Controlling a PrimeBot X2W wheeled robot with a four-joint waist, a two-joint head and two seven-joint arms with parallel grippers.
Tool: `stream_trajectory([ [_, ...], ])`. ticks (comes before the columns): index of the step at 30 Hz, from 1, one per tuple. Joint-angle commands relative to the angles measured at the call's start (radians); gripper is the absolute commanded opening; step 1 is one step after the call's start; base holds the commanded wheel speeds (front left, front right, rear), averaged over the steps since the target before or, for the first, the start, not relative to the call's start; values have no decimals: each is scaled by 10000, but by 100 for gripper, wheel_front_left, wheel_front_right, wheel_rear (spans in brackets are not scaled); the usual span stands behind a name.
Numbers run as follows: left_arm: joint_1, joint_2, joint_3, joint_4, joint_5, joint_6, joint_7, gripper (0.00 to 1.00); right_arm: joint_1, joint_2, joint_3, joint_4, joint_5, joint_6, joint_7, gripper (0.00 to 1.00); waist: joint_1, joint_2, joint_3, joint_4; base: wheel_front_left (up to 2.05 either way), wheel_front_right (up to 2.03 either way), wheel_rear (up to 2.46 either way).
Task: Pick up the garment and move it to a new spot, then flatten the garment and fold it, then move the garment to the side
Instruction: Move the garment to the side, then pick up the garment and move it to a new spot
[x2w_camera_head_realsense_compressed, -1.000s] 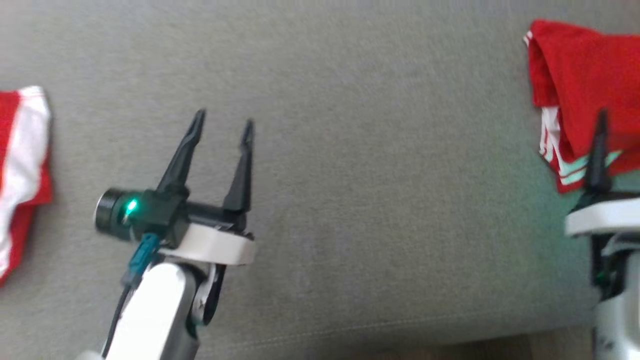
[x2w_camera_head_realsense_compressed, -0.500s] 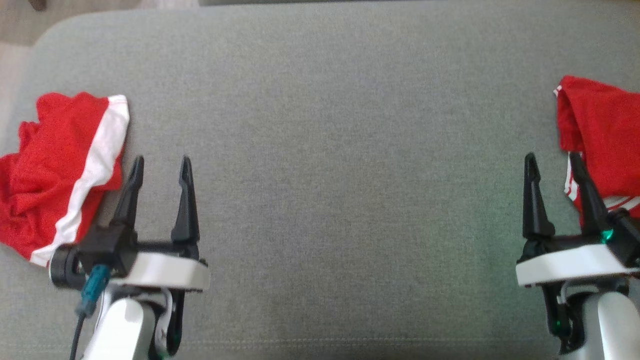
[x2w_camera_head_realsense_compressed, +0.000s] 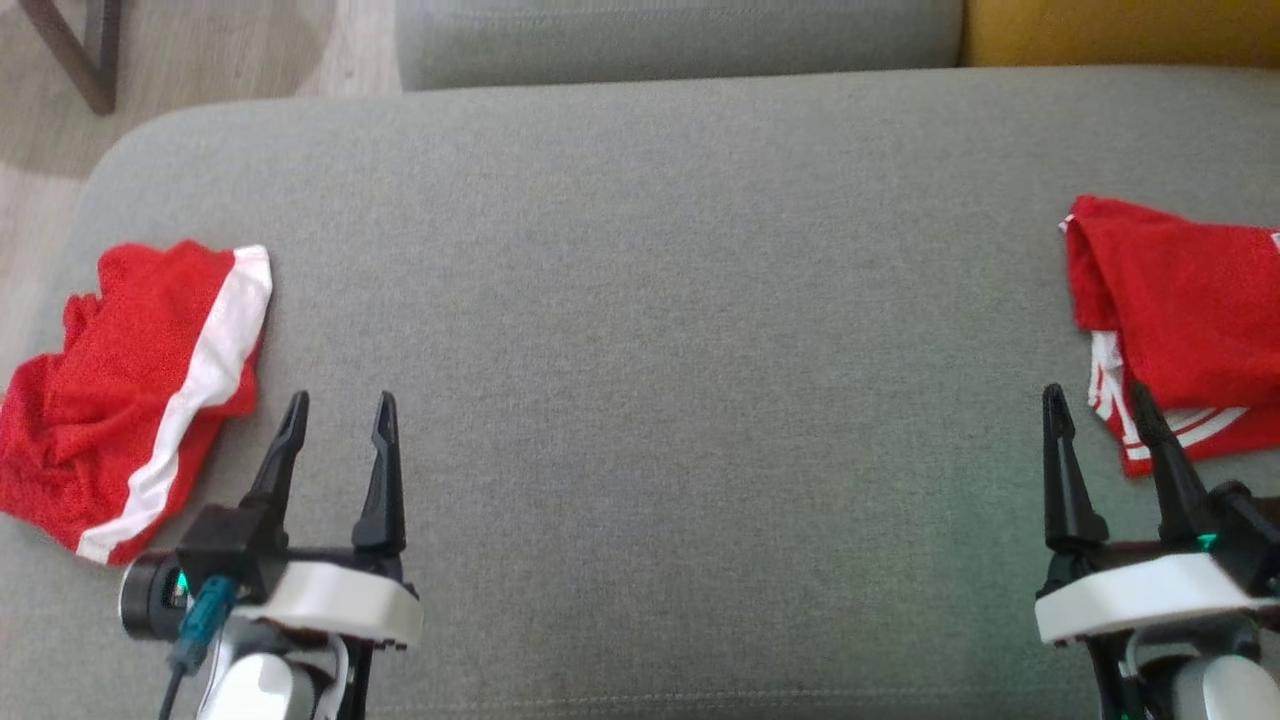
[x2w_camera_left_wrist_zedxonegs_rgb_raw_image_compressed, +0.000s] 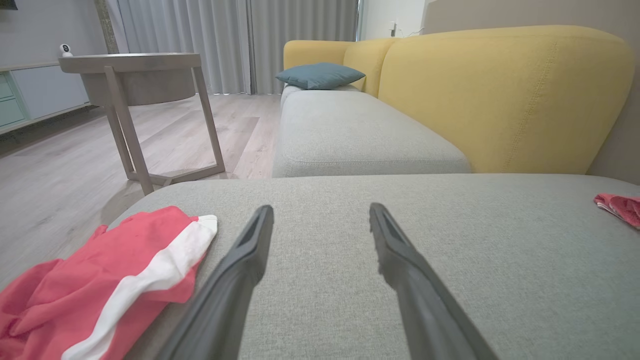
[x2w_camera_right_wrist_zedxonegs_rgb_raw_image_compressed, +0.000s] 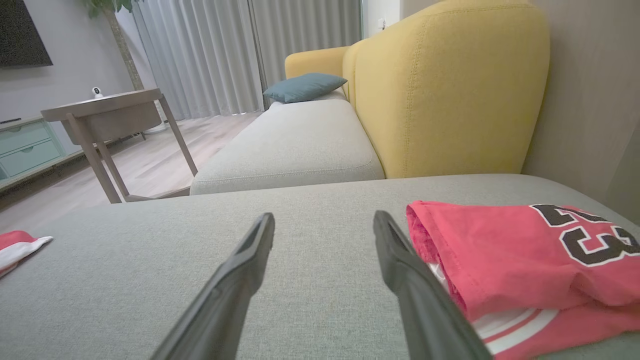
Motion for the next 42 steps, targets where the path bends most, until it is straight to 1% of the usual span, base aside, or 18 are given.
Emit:
stream_trajectory([
  [1,-114,225,299,-259,-44,-49,-89,100,-91,-48,219,-401,82,65,27,100,0,-1,-149,-58,0,0,0],
  [7,89,299,245,-243,-88,-24,20,100,132,-48,224,-510,108,65,123,100,0,-1,-365,-167,0,0,0],
  [16,101,345,175,-310,-107,30,136,100,152,-48,208,-621,135,65,172,100,0,-1,-331,-226,0,0,0],
  [36,4,363,66,-295,-197,152,128,100,157,-47,193,-732,239,65,225,100,0,-1,-380,-158,0,0,0],
  [42,-80,371,38,-285,-220,160,108,100,184,-47,133,-786,220,65,242,100,0,-1,-334,-15,0,0,0],
])
